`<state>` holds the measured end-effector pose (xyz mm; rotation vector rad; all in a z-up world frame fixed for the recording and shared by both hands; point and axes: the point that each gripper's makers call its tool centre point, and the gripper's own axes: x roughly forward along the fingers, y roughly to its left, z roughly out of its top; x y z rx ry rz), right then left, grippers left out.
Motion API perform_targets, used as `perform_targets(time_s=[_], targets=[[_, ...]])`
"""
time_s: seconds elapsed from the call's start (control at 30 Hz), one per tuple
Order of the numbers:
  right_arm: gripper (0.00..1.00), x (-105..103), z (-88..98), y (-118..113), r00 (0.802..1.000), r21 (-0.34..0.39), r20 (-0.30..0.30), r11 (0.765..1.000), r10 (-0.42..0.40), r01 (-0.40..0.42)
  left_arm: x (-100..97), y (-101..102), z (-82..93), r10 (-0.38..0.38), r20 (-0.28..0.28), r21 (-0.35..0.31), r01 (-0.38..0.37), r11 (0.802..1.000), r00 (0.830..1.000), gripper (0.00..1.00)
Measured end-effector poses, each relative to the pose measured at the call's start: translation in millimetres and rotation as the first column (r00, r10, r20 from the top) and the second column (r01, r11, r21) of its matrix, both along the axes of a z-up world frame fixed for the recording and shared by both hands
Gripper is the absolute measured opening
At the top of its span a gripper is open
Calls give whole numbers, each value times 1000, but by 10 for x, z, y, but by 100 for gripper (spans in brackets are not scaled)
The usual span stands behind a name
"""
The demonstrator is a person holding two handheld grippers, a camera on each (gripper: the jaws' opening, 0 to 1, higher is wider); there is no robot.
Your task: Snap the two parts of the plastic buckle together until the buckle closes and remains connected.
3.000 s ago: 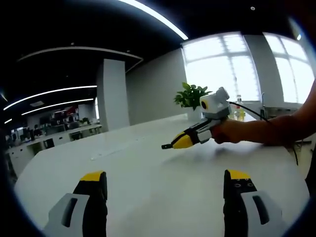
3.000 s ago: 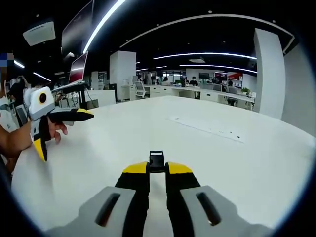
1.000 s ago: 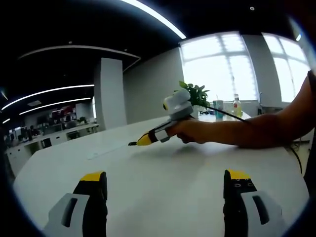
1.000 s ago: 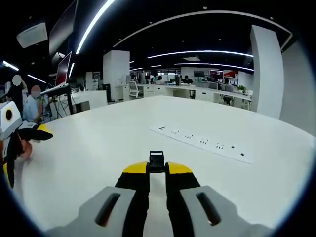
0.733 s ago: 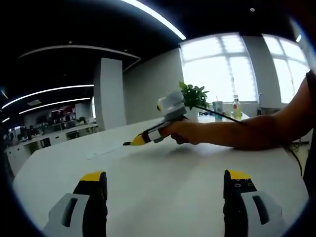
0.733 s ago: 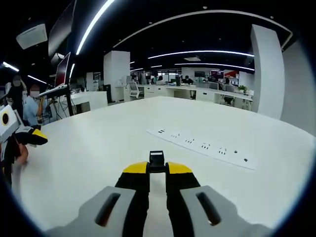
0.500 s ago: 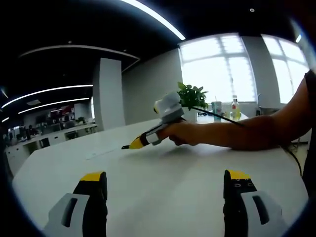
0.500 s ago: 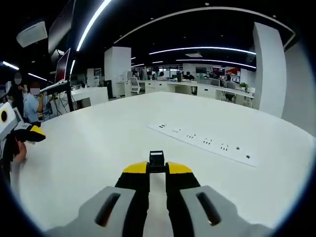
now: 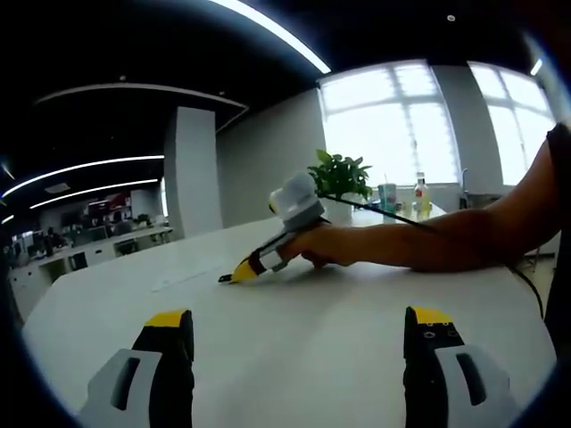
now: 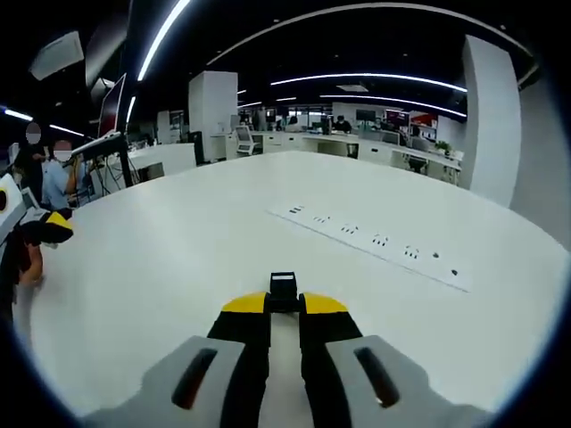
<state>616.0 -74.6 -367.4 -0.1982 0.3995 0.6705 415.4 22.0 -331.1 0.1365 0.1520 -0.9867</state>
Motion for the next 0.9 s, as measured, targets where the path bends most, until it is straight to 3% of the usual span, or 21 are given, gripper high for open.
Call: perform_targets(time_s=[0.9], targets=[[10, -2, -80, -3, 1000, -35, -17, 999, 3, -4, -29, -32, -1, -16, 2, 9, 16, 1000, 1000, 99]])
